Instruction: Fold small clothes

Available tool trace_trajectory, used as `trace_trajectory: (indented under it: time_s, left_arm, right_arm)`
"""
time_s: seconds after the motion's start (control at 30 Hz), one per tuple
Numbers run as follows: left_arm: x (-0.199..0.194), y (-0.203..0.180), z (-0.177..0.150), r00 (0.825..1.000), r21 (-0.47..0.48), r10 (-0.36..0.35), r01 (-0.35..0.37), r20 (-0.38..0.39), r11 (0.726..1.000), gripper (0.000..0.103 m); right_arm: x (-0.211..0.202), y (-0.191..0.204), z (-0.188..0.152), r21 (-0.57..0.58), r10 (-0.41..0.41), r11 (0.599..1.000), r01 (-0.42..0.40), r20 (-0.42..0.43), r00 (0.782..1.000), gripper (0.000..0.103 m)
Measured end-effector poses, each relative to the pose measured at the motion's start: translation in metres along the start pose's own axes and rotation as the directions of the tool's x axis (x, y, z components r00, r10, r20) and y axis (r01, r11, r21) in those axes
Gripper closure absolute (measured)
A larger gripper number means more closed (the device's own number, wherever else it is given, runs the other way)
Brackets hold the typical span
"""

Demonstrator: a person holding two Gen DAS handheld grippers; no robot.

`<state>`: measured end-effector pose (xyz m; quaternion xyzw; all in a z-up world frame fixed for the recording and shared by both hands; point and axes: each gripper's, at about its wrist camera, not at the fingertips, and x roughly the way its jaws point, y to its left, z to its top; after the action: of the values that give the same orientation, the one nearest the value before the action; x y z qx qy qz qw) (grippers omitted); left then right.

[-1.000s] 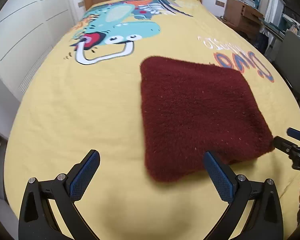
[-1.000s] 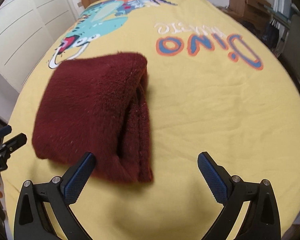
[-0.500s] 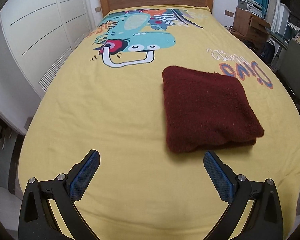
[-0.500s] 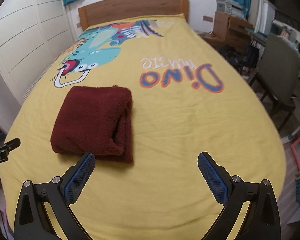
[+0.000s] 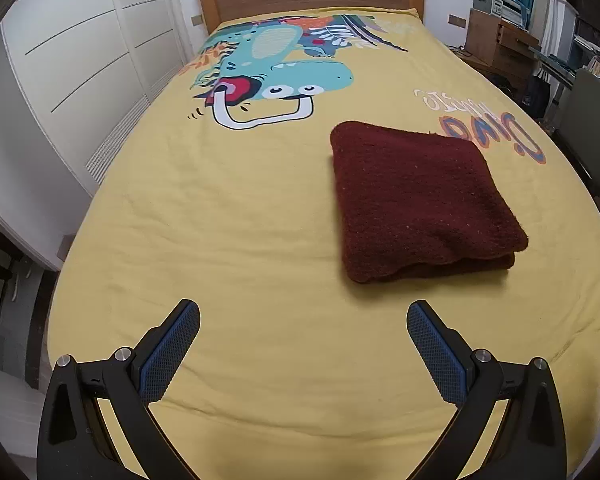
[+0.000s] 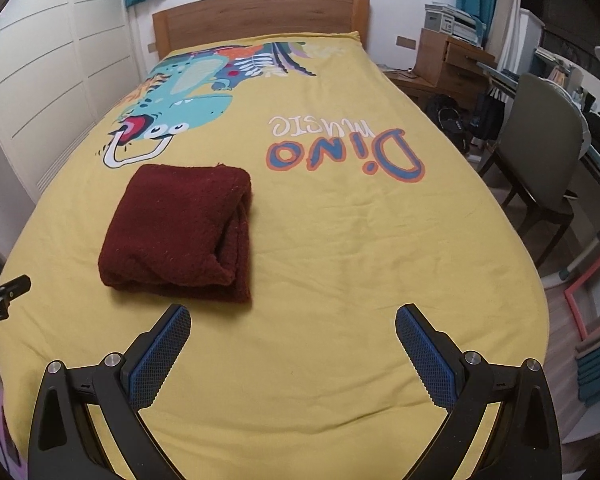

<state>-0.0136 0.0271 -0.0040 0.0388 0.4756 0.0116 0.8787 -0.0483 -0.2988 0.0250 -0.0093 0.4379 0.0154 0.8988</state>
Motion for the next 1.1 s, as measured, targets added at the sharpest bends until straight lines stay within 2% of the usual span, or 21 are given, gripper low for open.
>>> trace_trajectory:
  time_s: [1.1]
  left_arm:
    - [0.0006,0.0038,-0.0063,1.000,-0.011,0.007,-0.007,-0.009,1.000,0.001]
  right_arm:
    - [0.0055,0.0058,0.0001,-0.034,-0.012,0.999,0.011,-0.037,0.999,0.001]
